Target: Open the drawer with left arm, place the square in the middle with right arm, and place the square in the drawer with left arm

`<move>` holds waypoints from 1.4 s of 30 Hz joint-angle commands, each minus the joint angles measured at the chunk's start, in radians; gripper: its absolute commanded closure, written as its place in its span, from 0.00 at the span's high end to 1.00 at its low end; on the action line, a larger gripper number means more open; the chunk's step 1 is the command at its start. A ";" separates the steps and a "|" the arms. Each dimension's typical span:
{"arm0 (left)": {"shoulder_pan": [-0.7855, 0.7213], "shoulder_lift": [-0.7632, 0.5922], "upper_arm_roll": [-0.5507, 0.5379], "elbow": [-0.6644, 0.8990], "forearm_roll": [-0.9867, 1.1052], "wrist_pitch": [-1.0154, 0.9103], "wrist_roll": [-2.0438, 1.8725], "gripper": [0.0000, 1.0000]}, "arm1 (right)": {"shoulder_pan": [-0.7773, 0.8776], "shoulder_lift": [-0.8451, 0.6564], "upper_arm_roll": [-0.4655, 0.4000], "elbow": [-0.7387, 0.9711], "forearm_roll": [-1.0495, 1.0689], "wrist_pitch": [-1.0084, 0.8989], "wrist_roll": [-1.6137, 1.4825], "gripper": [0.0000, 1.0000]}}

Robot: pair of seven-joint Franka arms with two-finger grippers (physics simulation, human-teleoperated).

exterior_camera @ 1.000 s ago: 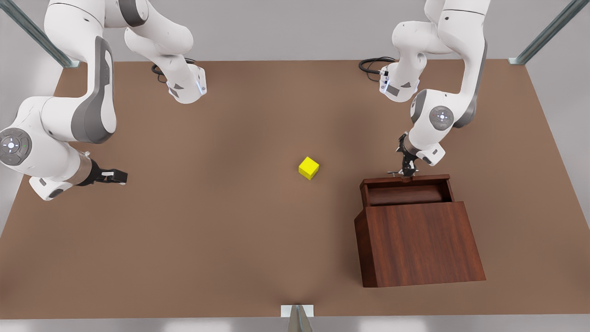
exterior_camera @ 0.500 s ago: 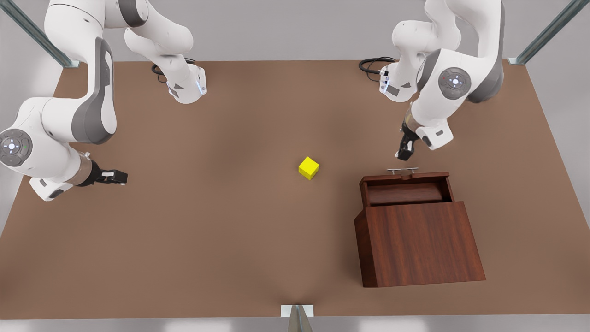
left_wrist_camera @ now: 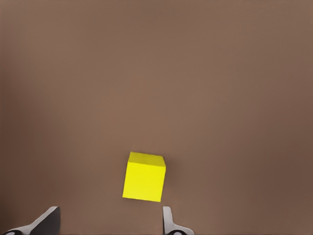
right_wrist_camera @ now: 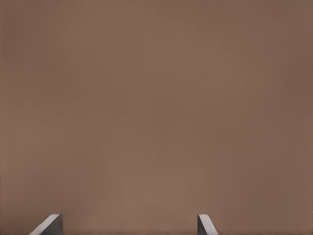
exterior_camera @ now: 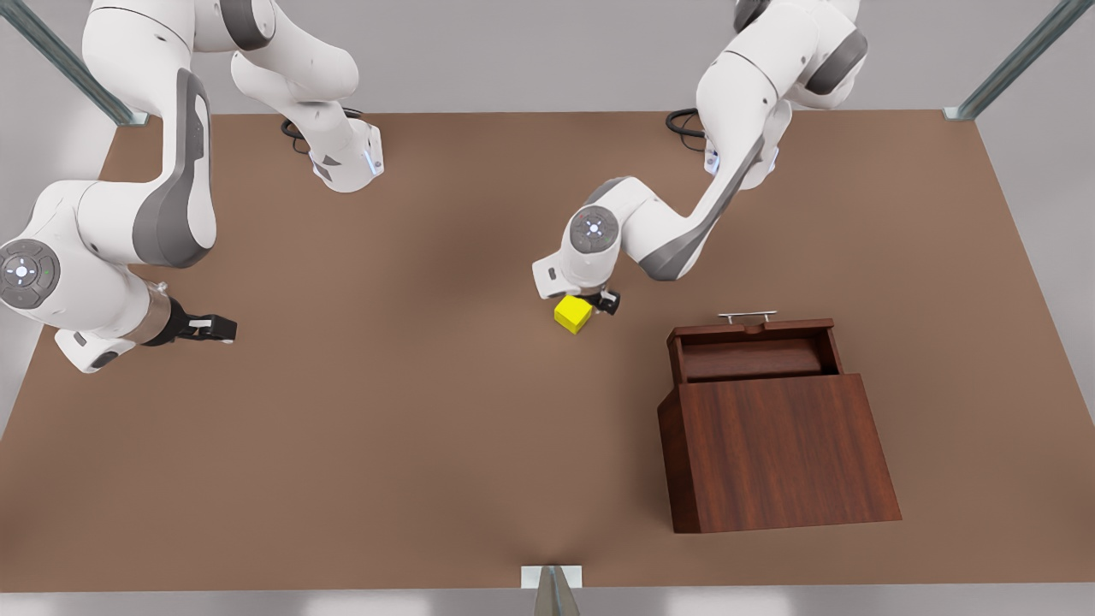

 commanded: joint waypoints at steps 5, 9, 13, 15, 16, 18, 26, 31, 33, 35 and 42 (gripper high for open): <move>-0.021 0.031 0.000 -0.035 0.056 0.008 0.000 1.00 | 0.000 0.000 0.000 0.000 0.000 0.000 0.002 1.00; -0.025 0.057 0.000 -0.037 0.056 0.066 0.000 1.00 | 0.000 0.000 0.000 0.000 0.000 0.000 0.000 1.00; -0.044 0.092 0.001 -0.037 0.058 0.066 -0.003 1.00 | 0.000 0.000 0.000 0.000 0.000 0.000 0.000 1.00; -0.054 0.119 0.006 -0.037 0.058 0.072 -0.009 1.00 | 0.000 0.000 0.000 0.000 0.000 0.000 0.000 1.00; -0.053 0.123 0.008 -0.037 0.058 0.081 -0.001 1.00 | 0.000 0.000 0.000 0.000 0.000 0.000 0.002 1.00; -0.053 0.123 0.011 -0.051 0.058 0.098 0.000 1.00 | 0.000 0.000 0.000 0.000 0.000 0.000 0.002 1.00; -0.053 0.151 0.012 -0.083 0.061 0.154 0.000 1.00 | 0.000 0.000 0.000 0.000 0.000 -0.002 0.002 1.00; -0.053 0.158 0.012 -0.101 0.061 0.164 0.000 1.00 | 0.000 0.000 0.000 0.000 0.000 -0.002 0.000 1.00; -0.053 0.166 0.012 -0.110 0.061 0.183 0.000 1.00 | 0.000 0.000 0.000 0.000 0.000 -0.002 0.000 1.00; -0.053 0.174 0.012 -0.112 0.061 0.193 0.000 1.00 | 0.000 0.000 0.000 0.000 0.000 -0.002 0.000 1.00; -0.053 0.209 0.017 -0.112 0.061 0.212 0.000 1.00 | 0.000 0.003 0.000 0.000 0.000 0.000 0.000 1.00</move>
